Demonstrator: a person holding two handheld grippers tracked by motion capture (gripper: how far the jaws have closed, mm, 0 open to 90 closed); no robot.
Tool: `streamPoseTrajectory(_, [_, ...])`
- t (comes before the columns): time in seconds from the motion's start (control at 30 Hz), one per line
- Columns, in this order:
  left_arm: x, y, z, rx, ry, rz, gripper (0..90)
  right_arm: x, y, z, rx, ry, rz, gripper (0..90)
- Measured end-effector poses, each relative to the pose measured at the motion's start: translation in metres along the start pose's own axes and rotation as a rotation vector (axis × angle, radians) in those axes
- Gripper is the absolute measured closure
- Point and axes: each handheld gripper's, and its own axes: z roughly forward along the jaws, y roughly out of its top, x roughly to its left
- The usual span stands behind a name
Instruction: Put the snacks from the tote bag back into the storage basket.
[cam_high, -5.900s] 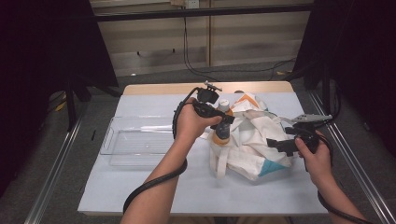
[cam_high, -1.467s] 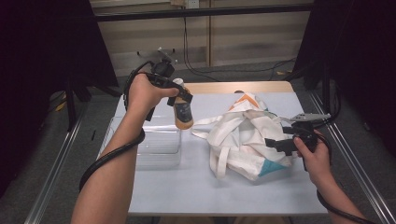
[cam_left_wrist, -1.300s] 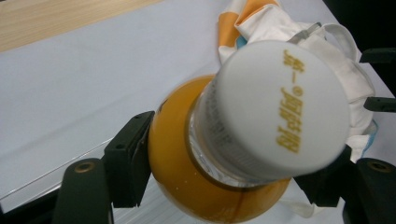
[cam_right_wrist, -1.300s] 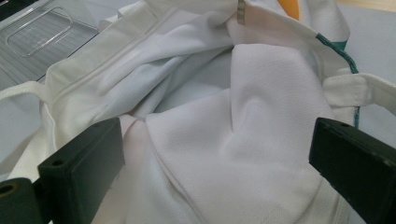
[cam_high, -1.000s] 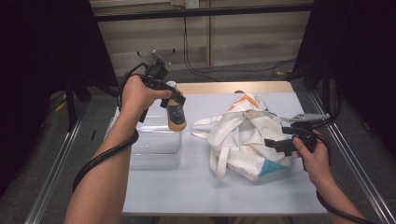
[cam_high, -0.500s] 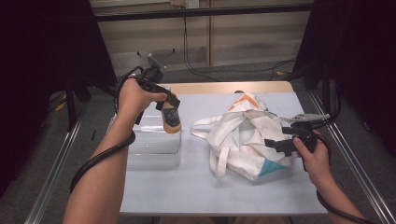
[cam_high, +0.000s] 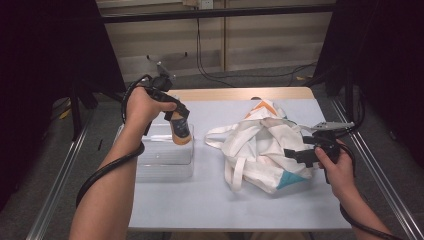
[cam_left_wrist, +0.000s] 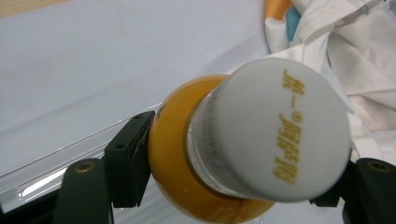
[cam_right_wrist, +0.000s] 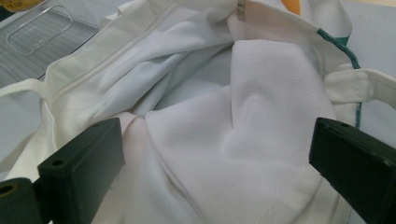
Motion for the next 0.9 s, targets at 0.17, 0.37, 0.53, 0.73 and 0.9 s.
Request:
streamPoseTrajectory(0.17, [0.002,-0.001,0.006,0.013,0.014,0.005,29.9,0.0,0.0,0.0,-0.003,0.0,-0.005,2.8])
streamPoseTrajectory(0.37, [0.005,-0.001,0.012,0.014,0.004,0.003,30.0,0.0,0.0,0.0,0.002,0.002,-0.005,2.8])
streamPoseTrajectory(0.53, [0.008,-0.003,0.016,0.013,0.004,0.004,30.0,0.0,0.0,0.0,-0.001,0.001,-0.008,2.8])
streamPoseTrajectory(0.73, [0.009,-0.005,0.023,0.016,0.005,0.008,29.9,0.0,0.0,0.0,0.002,0.0,-0.007,2.8])
streamPoseTrajectory(0.9, [0.012,-0.006,0.029,0.024,-0.004,0.017,30.0,0.0,-0.001,0.0,0.004,-0.004,-0.007,2.8])
